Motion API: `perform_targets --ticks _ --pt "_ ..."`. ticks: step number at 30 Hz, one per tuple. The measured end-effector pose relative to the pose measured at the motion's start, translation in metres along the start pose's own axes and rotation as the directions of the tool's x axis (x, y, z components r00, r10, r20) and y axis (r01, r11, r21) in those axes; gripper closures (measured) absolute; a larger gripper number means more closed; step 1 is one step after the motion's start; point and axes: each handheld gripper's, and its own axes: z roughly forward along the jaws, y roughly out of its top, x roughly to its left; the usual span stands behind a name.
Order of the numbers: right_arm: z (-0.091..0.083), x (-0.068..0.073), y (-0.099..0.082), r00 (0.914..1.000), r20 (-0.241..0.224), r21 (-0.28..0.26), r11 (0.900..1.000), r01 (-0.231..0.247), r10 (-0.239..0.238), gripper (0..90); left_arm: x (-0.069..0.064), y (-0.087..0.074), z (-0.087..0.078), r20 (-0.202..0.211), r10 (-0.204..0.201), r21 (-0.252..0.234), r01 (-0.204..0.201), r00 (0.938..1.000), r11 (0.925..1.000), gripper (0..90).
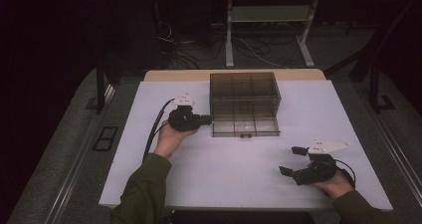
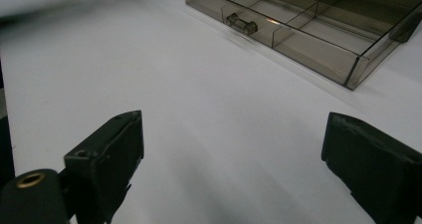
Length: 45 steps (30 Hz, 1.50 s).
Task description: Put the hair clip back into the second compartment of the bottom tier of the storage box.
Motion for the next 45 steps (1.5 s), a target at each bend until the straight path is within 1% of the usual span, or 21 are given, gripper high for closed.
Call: perform_targets --ticks 4,10,17,18,25,28,34,39,43,45 --pt "0.0 0.0 0.0 1.0 0.0 0.002 1.0 0.0 0.0 9.0 -0.002 0.004 0.005 0.007 0.004 -0.01 -0.004 1.0 0.9999 84.2" --pt "0.0 0.0 0.0 1.0 -0.001 -0.001 1.0 0.0 0.0 8.9 -0.003 0.007 0.014 0.017 0.012 -0.001 -0.012 0.9998 0.9999 84.1" --pt "0.0 -0.001 0.0 1.0 -0.002 -0.003 1.0 -0.002 0.002 9.0 -0.004 0.013 0.023 0.025 0.022 -0.007 -0.022 0.9994 0.9997 84.1" --pt "0.0 -0.001 0.0 1.0 -0.002 -0.001 1.0 -0.001 0.001 9.0 -0.005 0.014 0.026 0.027 0.018 -0.011 -0.018 0.9995 0.9998 84.2" --pt "0.0 -0.001 -0.001 1.0 -0.001 -0.001 1.0 -0.001 0.001 9.0 -0.007 0.019 0.039 0.047 0.044 0.002 -0.044 0.9979 0.999 84.1" --pt "0.0 -0.001 0.0 1.0 -0.002 -0.004 1.0 -0.003 0.003 9.0 -0.009 0.021 0.045 0.052 0.04 -0.004 -0.04 0.9979 0.9992 84.1" --pt "0.0 -0.001 0.0 1.0 -0.004 -0.003 1.0 -0.002 0.002 8.9 -0.013 0.025 0.057 0.058 0.054 0.001 -0.055 0.9968 0.9985 84.1" --pt "-0.001 -0.001 -0.001 1.0 -0.003 -0.002 1.0 -0.001 0.001 9.0 -0.016 0.029 0.067 0.065 0.058 -0.006 -0.057 0.9963 0.9983 84.1" --pt "0.0 -0.001 0.0 1.0 -0.005 -0.004 1.0 -0.001 0.001 9.0 -0.018 0.029 0.074 0.072 0.075 0.008 -0.076 0.9946 0.9971 84.1" --pt "0.0 -0.001 0.0 1.0 -0.006 -0.003 1.0 0.0 0.0 9.0 -0.019 0.027 0.079 0.073 0.073 0.012 -0.074 0.9947 0.9972 84.1"
